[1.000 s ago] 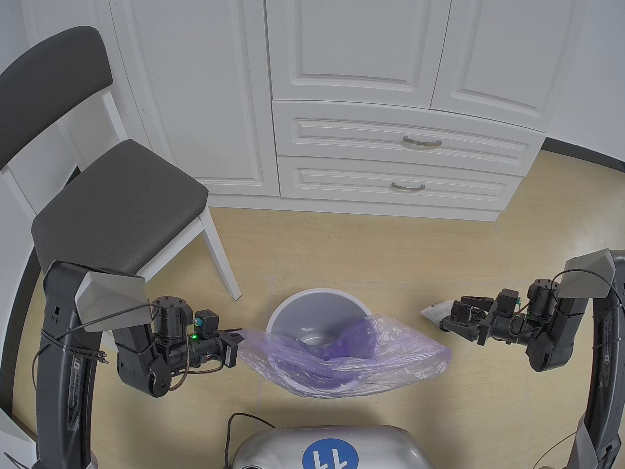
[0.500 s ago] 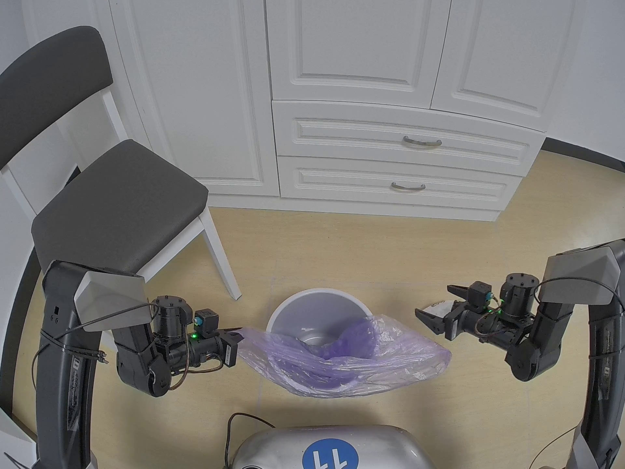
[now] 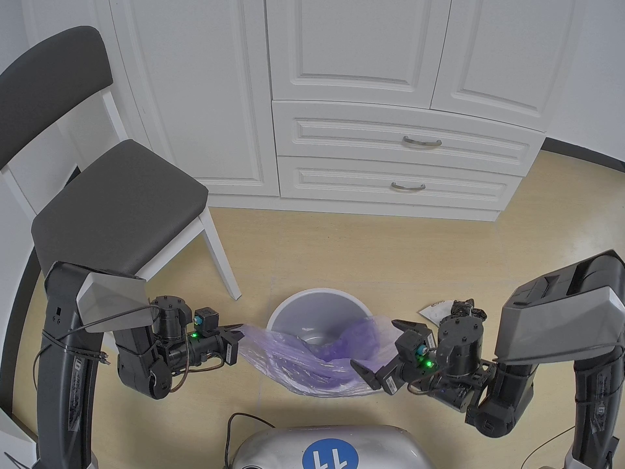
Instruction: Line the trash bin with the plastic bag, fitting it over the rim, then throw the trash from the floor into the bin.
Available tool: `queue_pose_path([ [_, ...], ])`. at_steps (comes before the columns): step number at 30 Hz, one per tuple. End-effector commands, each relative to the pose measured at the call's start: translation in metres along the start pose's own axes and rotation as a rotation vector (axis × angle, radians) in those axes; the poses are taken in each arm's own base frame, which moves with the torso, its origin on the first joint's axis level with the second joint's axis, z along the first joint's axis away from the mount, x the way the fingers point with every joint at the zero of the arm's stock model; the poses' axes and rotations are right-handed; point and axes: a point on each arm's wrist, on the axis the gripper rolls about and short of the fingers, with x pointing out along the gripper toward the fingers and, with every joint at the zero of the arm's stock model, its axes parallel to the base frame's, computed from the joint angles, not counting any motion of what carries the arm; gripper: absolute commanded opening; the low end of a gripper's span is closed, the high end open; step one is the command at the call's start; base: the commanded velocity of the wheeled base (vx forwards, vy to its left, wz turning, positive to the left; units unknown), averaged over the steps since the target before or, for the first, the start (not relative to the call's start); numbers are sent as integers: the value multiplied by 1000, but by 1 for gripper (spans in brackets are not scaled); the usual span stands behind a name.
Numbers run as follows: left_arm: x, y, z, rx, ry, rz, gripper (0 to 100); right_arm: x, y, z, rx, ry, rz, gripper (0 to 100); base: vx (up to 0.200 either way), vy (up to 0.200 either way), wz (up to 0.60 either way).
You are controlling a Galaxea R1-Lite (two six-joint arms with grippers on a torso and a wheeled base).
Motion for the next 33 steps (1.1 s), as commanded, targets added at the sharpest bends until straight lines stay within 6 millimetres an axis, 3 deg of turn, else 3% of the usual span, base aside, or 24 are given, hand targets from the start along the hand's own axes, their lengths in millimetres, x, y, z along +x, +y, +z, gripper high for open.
queue_pose_path([
  [1,-2,-1,0,2,0,1,100,-14,26,5,-36,1,47,100,0,0,0],
  [7,-18,1,7,40,-2,-2,100,-21,35,1,-52,27,80,100,0,0,0],
  [13,-47,15,-3,181,-85,-230,100,-23,37,-2,-75,41,89,100,0,0,0],
  [24,-29,11,-2,191,-59,-114,100,-28,58,-5,-112,63,108,100,0,0,0],
  [29,-24,8,2,153,-62,-80,100,-19,63,-9,-115,62,107,100,0,0,0],
  [33,-23,9,2,153,-61,-79,100,-11,67,1,-106,8,102,100,0,0,0],
])
